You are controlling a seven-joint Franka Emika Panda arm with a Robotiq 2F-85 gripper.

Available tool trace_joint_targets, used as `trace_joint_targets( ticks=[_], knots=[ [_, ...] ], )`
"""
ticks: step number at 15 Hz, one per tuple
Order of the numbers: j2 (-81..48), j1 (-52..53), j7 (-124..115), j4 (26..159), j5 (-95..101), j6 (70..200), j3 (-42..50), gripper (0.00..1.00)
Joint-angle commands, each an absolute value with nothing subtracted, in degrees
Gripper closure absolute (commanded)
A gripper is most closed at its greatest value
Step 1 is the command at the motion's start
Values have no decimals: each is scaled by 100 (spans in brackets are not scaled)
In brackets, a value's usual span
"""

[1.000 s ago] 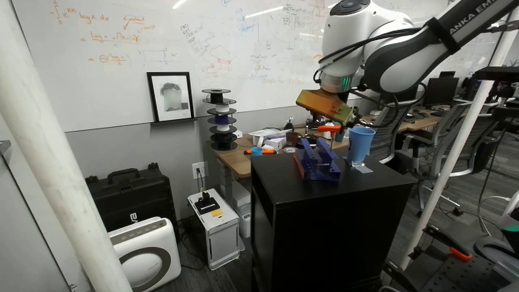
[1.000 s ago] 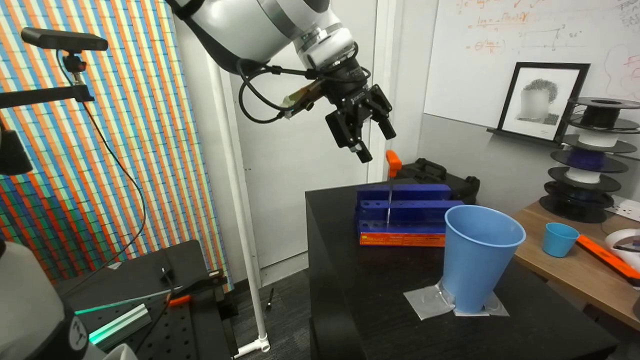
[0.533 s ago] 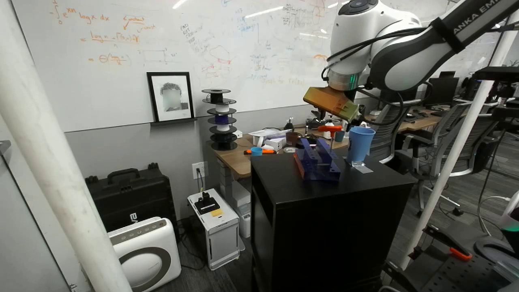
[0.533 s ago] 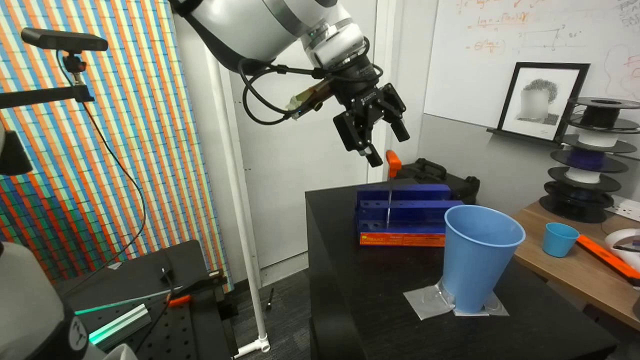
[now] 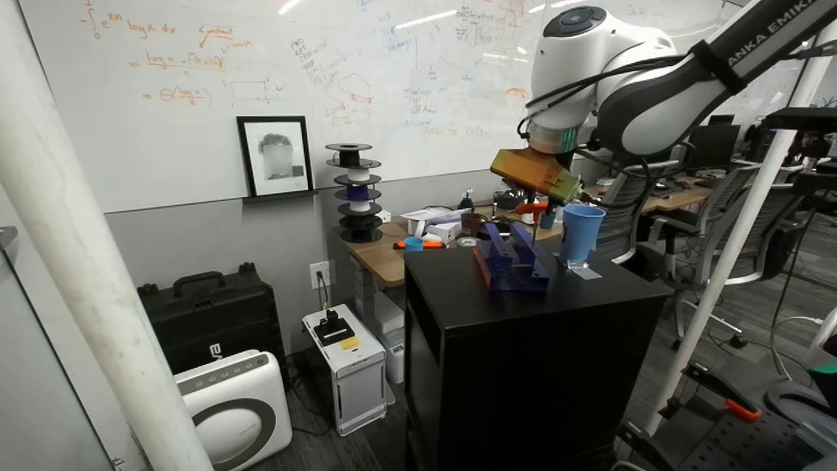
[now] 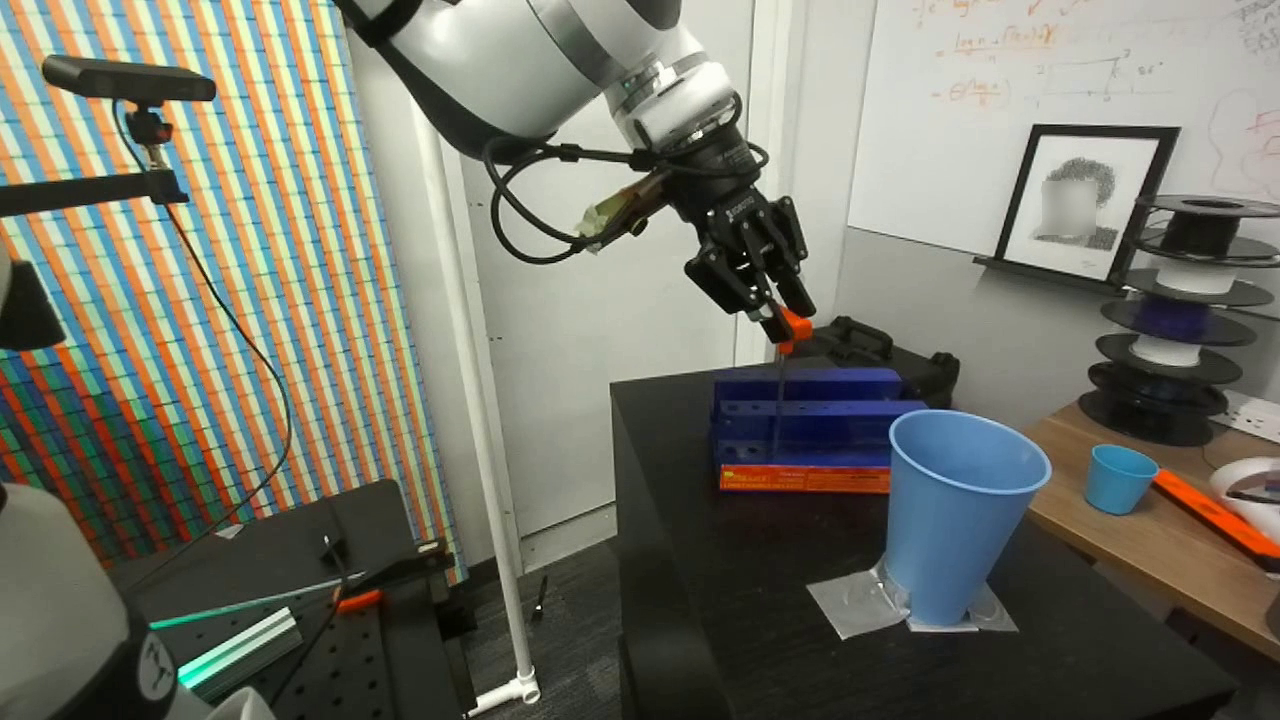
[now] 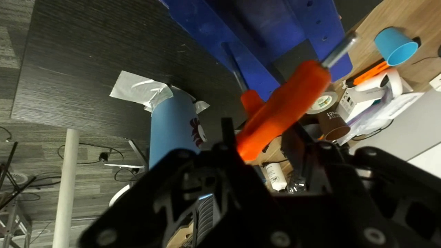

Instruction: Put the orange object in the blue cup

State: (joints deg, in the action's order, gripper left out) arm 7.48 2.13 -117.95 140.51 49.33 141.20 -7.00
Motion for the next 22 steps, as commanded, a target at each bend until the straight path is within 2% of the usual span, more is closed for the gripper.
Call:
trace_joint_targets(
  ticks=[1,3,4,14,22],
  knots=[
    [703,196,-11821,14027,5127,14282,-667,89],
    [706,203,-11771,14028,5118,14287,-659,93],
    [713,204,-11745,14033,5113,14298,-654,89],
    [1243,239,-10129,14232,4494,14798,-509,90],
    [1992,219,-8195,14556,3038,15136,-475,90]
  ],
)
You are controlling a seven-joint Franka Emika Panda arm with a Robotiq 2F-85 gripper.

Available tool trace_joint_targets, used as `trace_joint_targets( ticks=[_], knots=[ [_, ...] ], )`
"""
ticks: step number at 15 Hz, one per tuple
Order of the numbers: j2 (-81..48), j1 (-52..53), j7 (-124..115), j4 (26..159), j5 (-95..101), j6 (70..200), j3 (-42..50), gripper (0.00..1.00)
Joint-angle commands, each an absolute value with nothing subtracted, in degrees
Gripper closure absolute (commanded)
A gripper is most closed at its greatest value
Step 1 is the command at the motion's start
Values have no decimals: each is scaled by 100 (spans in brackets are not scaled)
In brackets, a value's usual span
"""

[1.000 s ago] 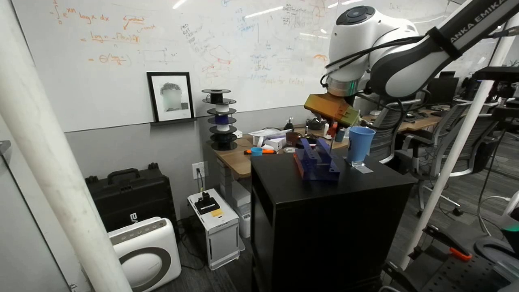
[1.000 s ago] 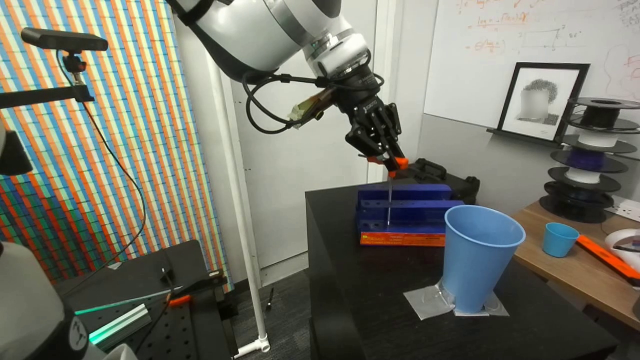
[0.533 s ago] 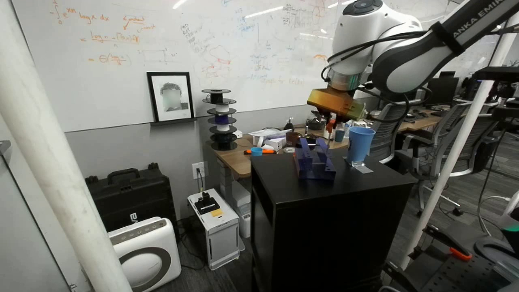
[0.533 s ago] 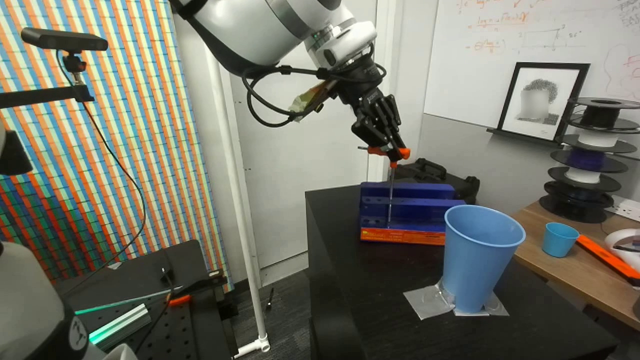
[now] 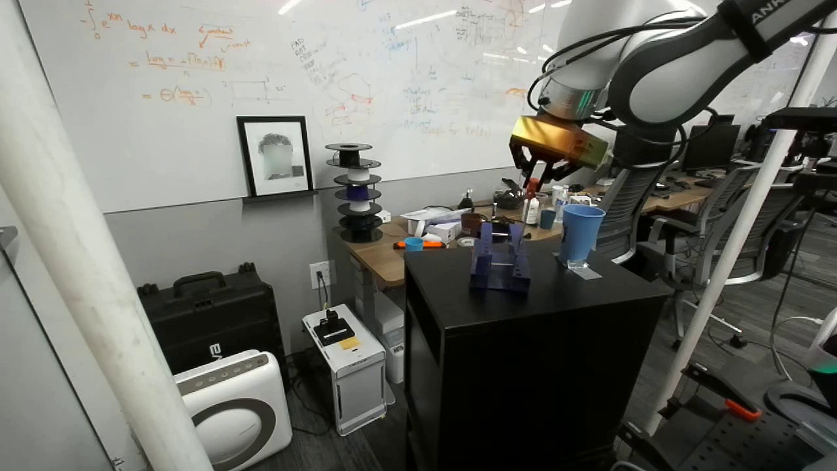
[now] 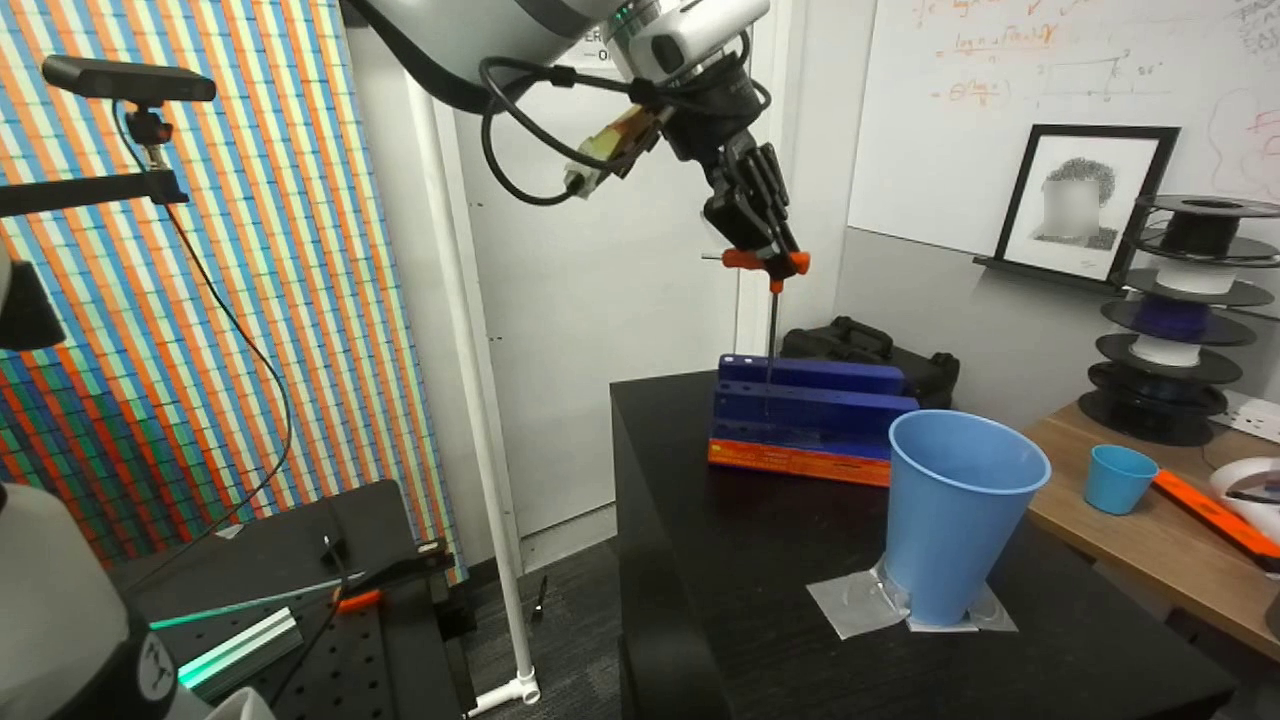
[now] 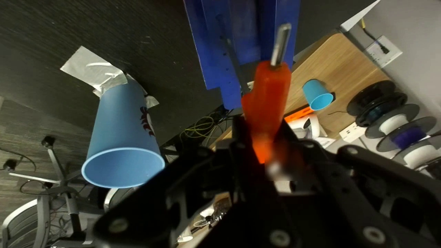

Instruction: Put the orange object in the blue cup

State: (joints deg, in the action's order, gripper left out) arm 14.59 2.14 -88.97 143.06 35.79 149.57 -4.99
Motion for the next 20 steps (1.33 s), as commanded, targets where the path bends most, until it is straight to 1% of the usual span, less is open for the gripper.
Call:
trace_joint_targets(
  ticks=[1,9,15,20],
  knots=[
    [2102,200,-7967,14581,2836,15125,-494,90],
    [2971,71,-6261,14694,1292,14877,-478,90],
    [3040,-928,-5795,14430,1535,13992,-460,90],
    [2849,-1701,-5636,14192,2134,13924,-476,91]
  ],
)
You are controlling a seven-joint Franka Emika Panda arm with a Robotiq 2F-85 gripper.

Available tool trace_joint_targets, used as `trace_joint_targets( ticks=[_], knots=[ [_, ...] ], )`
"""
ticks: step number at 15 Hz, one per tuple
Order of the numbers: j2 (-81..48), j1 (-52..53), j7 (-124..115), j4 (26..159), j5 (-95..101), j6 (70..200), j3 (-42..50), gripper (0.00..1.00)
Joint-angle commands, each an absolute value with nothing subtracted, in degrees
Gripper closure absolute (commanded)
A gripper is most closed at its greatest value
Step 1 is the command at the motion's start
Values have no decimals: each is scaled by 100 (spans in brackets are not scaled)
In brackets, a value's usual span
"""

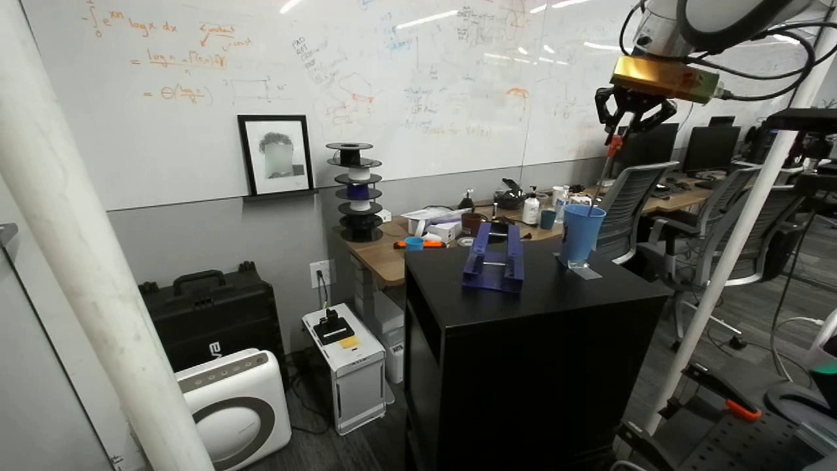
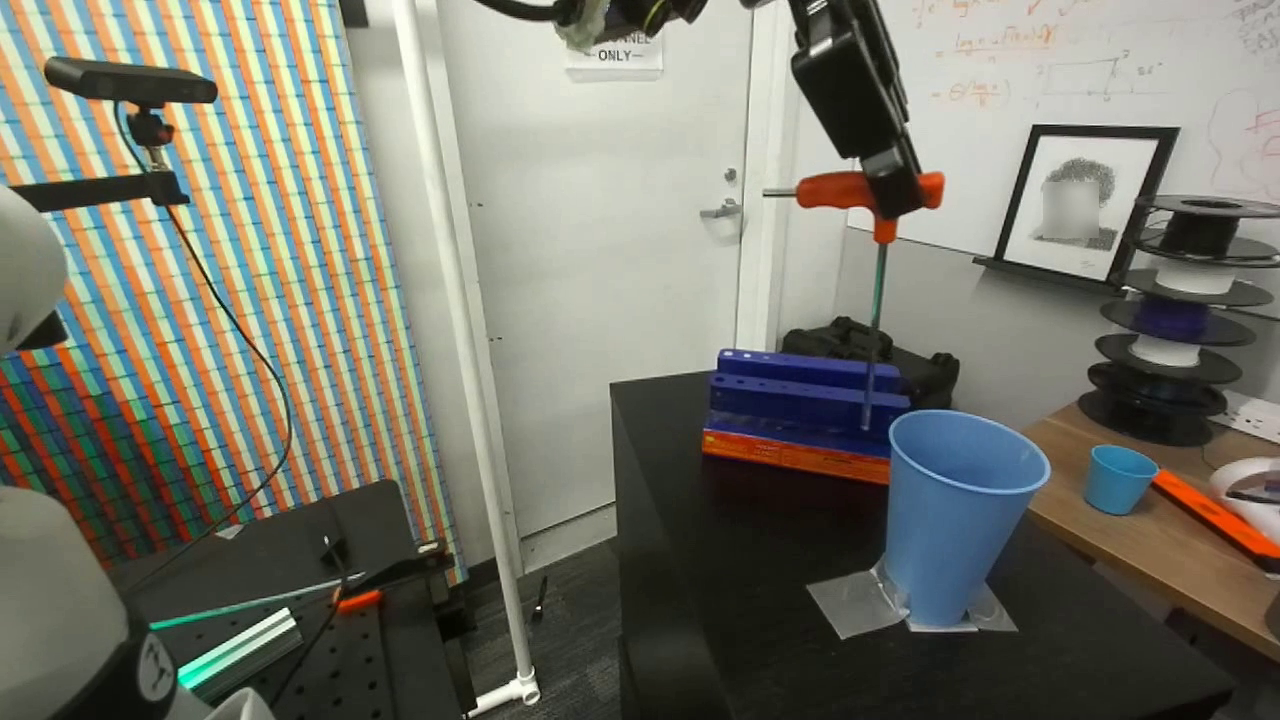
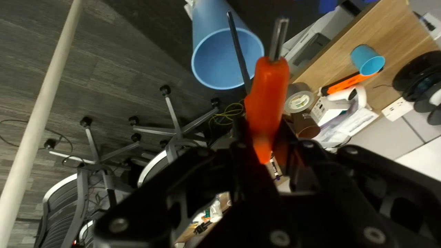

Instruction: Put the orange object in the blue cup

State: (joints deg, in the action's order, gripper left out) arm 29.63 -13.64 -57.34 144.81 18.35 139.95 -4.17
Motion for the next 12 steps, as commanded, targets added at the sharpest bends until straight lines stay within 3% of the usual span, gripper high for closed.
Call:
trace_joint_targets(
  ticks=[1,12],
  knots=[
    [2815,-1782,-5644,14113,2227,13936,-468,91],
    [1778,-1577,-5530,13571,2325,14397,-391,91]
  ],
)
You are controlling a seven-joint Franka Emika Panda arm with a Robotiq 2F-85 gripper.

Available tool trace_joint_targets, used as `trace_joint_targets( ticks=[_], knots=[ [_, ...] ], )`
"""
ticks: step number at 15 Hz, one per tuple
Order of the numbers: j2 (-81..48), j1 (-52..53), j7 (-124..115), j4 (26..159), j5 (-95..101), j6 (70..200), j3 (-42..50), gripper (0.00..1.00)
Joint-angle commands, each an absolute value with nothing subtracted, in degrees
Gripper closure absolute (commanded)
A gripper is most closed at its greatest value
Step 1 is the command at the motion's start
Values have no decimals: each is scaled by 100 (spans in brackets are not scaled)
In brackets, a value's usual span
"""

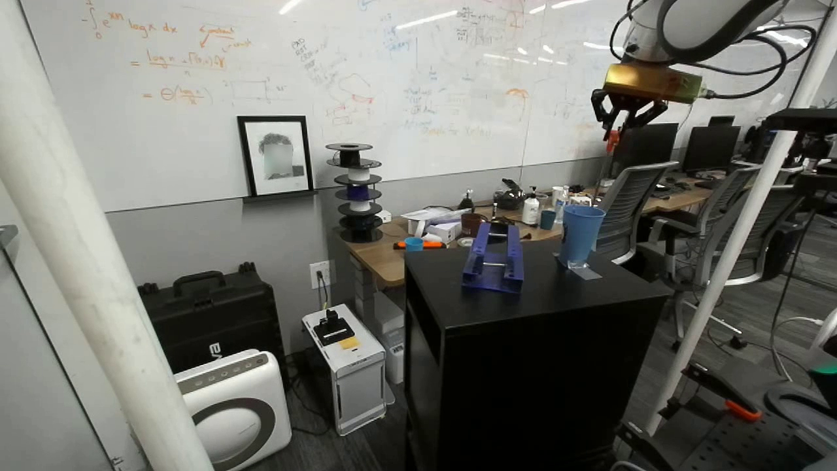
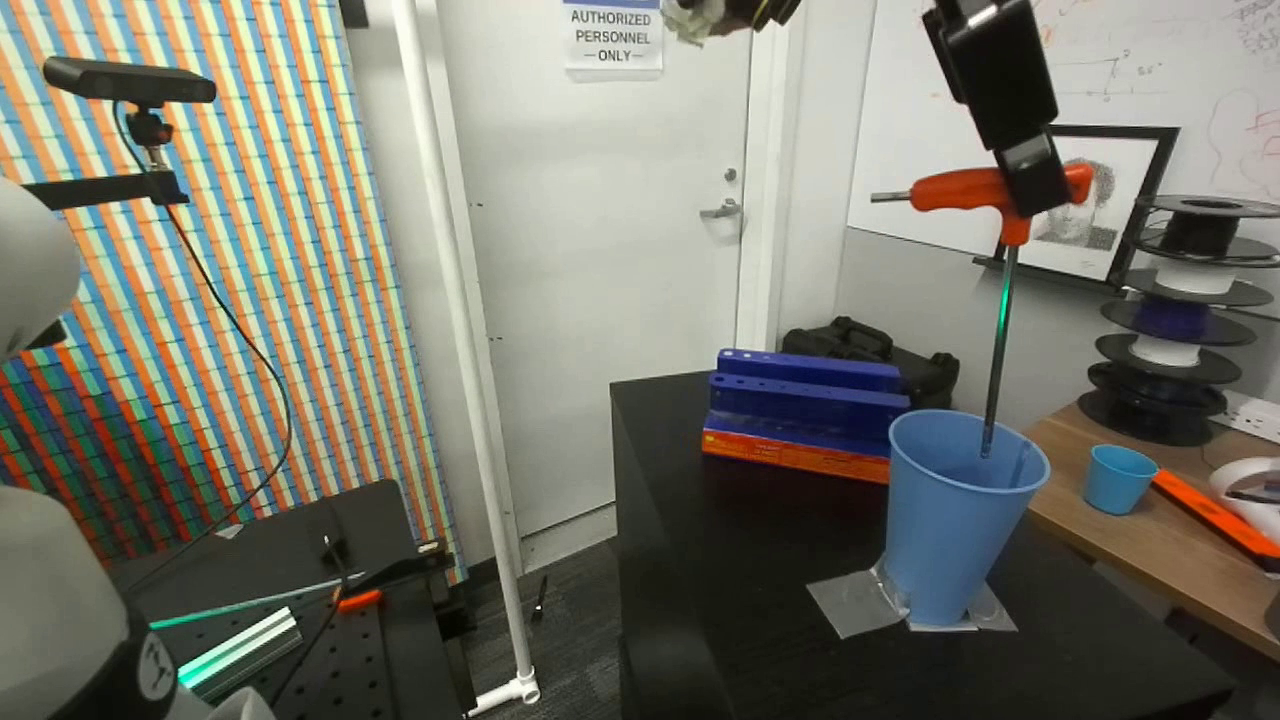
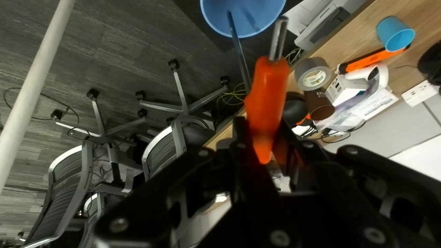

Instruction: Put the orange object in the blue cup

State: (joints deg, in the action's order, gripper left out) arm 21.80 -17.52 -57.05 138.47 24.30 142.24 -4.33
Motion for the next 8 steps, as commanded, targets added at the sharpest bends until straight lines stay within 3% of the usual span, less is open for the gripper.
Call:
trace_joint_targets(
  ticks=[1,2,4,8],
  knots=[
    [1679,-1525,-5521,13552,2303,14438,-373,91],
    [1573,-1444,-5440,13555,2206,14483,-319,90],
    [1436,-1313,-5253,13554,1987,14449,-224,52],
    [1735,-1104,-4642,13586,1530,14204,-93,21]
  ],
)
